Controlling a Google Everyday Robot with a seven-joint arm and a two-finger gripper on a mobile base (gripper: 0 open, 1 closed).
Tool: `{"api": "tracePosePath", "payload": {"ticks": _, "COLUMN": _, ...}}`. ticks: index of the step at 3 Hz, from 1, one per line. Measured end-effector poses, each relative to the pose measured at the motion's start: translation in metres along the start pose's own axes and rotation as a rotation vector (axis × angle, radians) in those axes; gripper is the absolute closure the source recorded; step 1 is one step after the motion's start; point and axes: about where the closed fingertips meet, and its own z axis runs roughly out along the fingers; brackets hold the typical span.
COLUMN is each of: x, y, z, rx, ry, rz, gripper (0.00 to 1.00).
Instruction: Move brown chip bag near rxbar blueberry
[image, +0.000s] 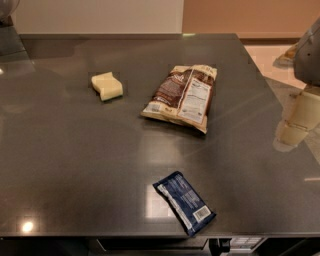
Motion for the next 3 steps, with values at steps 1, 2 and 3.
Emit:
{"api": "tracePosePath", "payload": {"ticks": 1, "x": 0.000, "y": 0.000, "z": 0.000, "rx": 0.000, "ry": 0.000, "rz": 0.000, "gripper": 0.00}}
{"api": "tracePosePath", "payload": {"ticks": 2, "x": -0.011, "y": -0.015, "z": 0.010, "rx": 0.023, "ry": 0.028, "rz": 0.024, "gripper": 0.00}}
{"api": "tracePosePath", "payload": {"ticks": 3, "x": -0.028, "y": -0.046, "z": 0.037, "rx": 0.042, "ry": 0.036, "rz": 0.084, "gripper": 0.00}}
